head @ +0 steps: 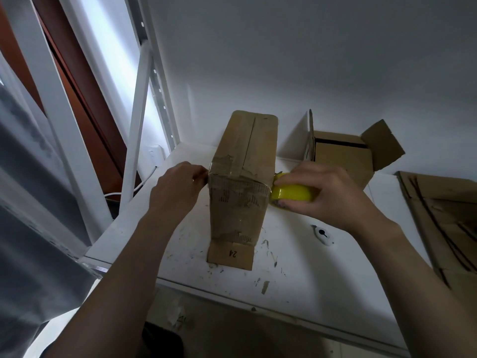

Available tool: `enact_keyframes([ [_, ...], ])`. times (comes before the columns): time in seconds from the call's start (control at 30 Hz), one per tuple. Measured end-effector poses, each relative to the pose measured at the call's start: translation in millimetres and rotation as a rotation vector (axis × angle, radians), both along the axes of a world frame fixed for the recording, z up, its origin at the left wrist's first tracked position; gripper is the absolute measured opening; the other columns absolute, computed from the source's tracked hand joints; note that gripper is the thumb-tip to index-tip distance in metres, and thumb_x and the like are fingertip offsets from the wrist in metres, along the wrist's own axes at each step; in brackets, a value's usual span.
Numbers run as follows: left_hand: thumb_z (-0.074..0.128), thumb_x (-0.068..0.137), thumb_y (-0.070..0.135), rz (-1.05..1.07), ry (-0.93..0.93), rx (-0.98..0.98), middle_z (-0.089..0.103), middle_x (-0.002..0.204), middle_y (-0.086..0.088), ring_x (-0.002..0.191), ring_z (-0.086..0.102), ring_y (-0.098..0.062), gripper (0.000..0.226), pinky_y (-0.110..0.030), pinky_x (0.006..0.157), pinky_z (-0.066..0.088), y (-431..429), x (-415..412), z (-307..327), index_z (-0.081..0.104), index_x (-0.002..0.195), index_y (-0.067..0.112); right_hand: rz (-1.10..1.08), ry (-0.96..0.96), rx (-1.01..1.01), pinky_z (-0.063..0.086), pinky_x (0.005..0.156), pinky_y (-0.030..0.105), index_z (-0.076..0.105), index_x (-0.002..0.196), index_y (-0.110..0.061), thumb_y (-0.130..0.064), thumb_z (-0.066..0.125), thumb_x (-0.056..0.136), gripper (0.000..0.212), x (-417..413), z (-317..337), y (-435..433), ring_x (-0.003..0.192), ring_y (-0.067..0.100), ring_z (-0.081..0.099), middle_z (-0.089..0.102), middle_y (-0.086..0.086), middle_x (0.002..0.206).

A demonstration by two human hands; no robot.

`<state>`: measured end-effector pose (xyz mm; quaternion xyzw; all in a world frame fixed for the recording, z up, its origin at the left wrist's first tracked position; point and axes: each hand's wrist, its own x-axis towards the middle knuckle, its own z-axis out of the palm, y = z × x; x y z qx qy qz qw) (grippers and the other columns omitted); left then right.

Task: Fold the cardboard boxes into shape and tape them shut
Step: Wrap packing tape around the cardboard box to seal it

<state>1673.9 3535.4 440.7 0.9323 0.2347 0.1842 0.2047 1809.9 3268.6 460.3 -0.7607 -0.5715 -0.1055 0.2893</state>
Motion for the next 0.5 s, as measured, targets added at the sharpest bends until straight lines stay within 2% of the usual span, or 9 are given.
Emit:
enact_keyframes([
  [0.07, 0.053, 0.104, 0.024, -0.010, 0.010, -0.035, 0.070, 0.108, -0.010, 0.094, 0.065, -0.027, 0.028, -0.043, 0.088, 0.053, 1, 1, -1, 0.073, 0.118, 0.011, -0.008, 0.010, -0.007, 0.057, 0.072, 0.043, 0.076, 0.113, -0.023, -0.043, 0.078, 0.081, 0.037, 1, 1, -1, 0.092, 0.020, 0.066, 0.070, 0.000, 0.104],
  [0.2, 0.040, 0.108, 0.027, 0.047, 0.020, -0.103, 0.065, 0.127, -0.012, 0.111, 0.063, -0.030, 0.035, -0.048, 0.101, 0.050, -3, 4, -4, 0.063, 0.132, 0.014, -0.011, 0.016, -0.023, 0.057, 0.072, 0.043, 0.075, 0.116, -0.025, -0.045, 0.075, 0.083, 0.039, -1, 1, 0, 0.092, 0.019, 0.066, 0.070, -0.001, 0.105],
  [0.3, 0.042, 0.107, 0.033, 0.133, -0.312, -0.101, 0.060, 0.135, -0.008, 0.122, 0.059, -0.026, 0.037, -0.044, 0.104, 0.048, -13, -2, 3, 0.057, 0.138, 0.017, -0.018, 0.024, -0.035, 0.056, 0.073, 0.037, 0.074, 0.118, -0.027, -0.048, 0.071, 0.084, 0.040, -2, 1, 2, 0.094, 0.016, 0.063, 0.068, -0.002, 0.107],
  [0.33, 0.045, 0.106, 0.033, 0.050, -0.405, -0.036, 0.061, 0.135, -0.007, 0.123, 0.058, -0.025, 0.037, -0.042, 0.105, 0.047, -19, -6, 8, 0.058, 0.137, 0.016, -0.017, 0.034, -0.042, 0.054, 0.075, 0.032, 0.073, 0.118, -0.027, -0.050, 0.069, 0.084, 0.041, -2, 2, 2, 0.097, 0.014, 0.062, 0.067, -0.002, 0.109],
  [0.37, 0.046, 0.105, 0.034, -0.077, -0.419, 0.064, 0.062, 0.135, -0.006, 0.126, 0.056, -0.024, 0.038, -0.041, 0.107, 0.044, -25, -9, 10, 0.060, 0.134, 0.014, -0.017, 0.046, -0.049, 0.051, 0.078, 0.027, 0.072, 0.118, -0.028, -0.051, 0.068, 0.084, 0.042, -3, 1, 3, 0.101, 0.012, 0.059, 0.066, -0.003, 0.114],
  [0.43, 0.047, 0.104, 0.032, -0.324, -0.343, 0.208, 0.064, 0.135, -0.004, 0.133, 0.053, -0.023, 0.037, -0.046, 0.114, 0.038, -35, -13, 7, 0.065, 0.130, 0.013, -0.053, 0.047, -0.084, 0.044, 0.087, 0.027, 0.069, 0.120, -0.031, -0.054, 0.069, 0.082, 0.044, -6, 0, 4, 0.116, 0.012, 0.051, 0.060, -0.004, 0.129],
  [0.5, 0.049, 0.103, 0.031, -0.410, -0.248, 0.194, 0.063, 0.138, 0.000, 0.138, 0.049, -0.021, 0.036, -0.057, 0.116, 0.034, -43, -14, 2, 0.065, 0.132, 0.017, -0.129, -0.017, -0.125, 0.039, 0.091, 0.031, 0.062, 0.125, -0.034, -0.059, 0.070, 0.081, 0.052, -11, 2, 7, 0.126, 0.013, 0.041, 0.052, -0.007, 0.141],
])
